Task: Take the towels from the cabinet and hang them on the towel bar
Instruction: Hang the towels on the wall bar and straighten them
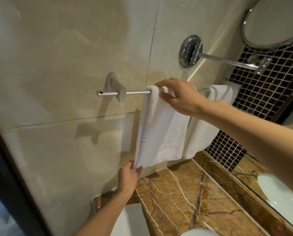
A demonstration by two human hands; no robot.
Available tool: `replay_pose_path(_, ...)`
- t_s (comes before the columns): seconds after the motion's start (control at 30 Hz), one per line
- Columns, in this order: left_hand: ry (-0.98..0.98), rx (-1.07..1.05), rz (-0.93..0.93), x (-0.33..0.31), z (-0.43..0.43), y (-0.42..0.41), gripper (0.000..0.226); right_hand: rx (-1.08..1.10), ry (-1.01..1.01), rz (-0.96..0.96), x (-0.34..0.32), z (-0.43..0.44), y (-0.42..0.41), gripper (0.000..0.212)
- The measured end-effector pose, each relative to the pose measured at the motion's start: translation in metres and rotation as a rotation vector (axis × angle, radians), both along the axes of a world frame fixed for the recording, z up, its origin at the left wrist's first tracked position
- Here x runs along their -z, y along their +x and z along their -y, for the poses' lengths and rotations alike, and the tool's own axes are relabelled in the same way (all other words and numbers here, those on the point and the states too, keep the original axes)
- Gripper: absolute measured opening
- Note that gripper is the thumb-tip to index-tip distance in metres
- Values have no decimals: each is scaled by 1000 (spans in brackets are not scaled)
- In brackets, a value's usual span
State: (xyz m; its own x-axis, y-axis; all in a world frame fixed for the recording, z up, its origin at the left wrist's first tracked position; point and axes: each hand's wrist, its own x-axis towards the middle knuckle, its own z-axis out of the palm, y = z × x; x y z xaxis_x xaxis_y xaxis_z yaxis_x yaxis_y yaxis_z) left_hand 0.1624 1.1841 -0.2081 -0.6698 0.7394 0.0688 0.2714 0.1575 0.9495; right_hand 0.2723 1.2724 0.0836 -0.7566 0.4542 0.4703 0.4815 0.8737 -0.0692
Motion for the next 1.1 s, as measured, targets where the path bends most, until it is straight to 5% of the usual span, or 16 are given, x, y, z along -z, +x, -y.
replay_pose_path(1.1, 35, 74, -59, 2, -39, 21, 5, 36, -38, -35, 0, -35, 32, 31)
